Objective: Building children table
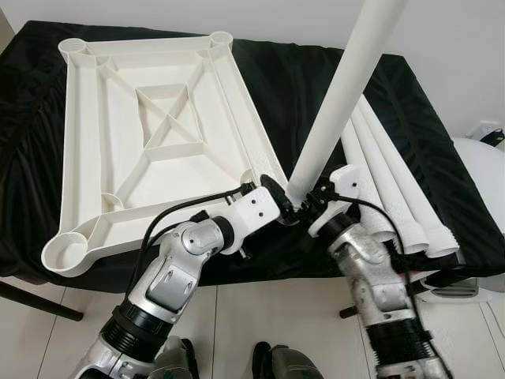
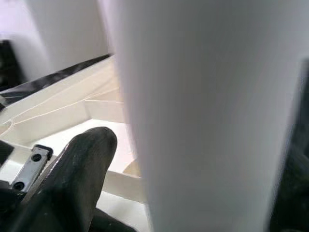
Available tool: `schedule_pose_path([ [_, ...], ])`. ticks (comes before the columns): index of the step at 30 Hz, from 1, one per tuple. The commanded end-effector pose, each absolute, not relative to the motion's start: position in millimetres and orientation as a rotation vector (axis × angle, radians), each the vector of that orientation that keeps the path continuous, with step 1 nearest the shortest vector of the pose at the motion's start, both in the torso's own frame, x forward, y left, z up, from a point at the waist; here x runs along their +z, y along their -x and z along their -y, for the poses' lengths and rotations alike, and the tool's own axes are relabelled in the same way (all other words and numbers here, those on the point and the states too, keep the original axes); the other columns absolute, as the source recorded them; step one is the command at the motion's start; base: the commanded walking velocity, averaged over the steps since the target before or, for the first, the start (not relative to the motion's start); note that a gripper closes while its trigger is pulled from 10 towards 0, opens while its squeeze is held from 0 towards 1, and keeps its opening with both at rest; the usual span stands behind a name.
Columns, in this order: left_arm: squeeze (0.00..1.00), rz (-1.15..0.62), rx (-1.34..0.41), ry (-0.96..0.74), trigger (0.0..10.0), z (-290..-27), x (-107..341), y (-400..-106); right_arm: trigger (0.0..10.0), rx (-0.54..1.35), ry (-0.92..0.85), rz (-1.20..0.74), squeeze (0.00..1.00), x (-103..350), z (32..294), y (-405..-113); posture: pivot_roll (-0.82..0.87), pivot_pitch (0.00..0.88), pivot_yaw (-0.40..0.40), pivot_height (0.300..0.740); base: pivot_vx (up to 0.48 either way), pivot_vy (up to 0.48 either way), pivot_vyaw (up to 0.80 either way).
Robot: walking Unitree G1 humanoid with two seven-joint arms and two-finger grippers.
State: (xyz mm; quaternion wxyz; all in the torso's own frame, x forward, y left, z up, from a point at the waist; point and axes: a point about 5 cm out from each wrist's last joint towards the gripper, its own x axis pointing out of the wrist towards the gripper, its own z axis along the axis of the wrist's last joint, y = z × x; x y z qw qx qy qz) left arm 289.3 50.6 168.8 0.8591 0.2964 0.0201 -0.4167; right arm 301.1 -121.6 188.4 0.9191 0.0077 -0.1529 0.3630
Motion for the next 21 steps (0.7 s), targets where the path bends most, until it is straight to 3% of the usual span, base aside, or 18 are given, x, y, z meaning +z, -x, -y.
schedule_pose_path([
  [1,0.00,-0.029,-0.875,-0.626,10.0,-45,166,-286,10.0,0.786,-0.018,0.289,0.00,183,128,-302,-0.06,0.122,-0.078,0.740,0.000,0.000,0.00],
  [15,0.00,-0.026,-0.876,-0.629,10.0,-46,168,-288,10.0,0.994,0.079,0.159,0.00,180,165,-327,-0.05,0.127,-0.056,0.740,0.000,0.000,0.00],
  [21,0.00,-0.026,-0.878,-0.636,10.0,-47,169,-289,10.0,1.025,0.113,0.148,0.00,183,168,-336,-0.05,0.133,-0.054,0.740,0.000,0.000,0.00],
])
